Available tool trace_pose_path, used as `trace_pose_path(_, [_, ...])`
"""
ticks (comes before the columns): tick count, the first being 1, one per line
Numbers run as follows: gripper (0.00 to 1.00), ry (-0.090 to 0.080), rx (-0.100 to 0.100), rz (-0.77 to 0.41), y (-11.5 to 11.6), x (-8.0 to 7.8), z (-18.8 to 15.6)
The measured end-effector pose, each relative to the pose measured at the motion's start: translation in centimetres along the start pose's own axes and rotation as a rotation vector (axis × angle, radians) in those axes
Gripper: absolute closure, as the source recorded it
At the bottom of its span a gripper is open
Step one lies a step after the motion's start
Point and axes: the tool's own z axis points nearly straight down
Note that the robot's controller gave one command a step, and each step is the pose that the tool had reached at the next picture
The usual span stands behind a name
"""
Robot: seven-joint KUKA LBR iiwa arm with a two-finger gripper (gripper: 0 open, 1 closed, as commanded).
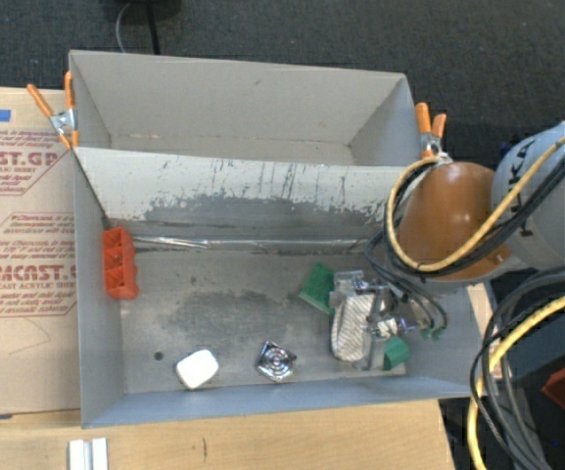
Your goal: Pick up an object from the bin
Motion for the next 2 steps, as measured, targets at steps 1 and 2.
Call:
trace_pose_path(1, [0.00,-0.007,0.005,-0.111,-5.9,-0.7,-2.9])
trace_pose_path(2, [1.00,-0.003,-0.002,-0.149,-4.8,0.1,3.4])
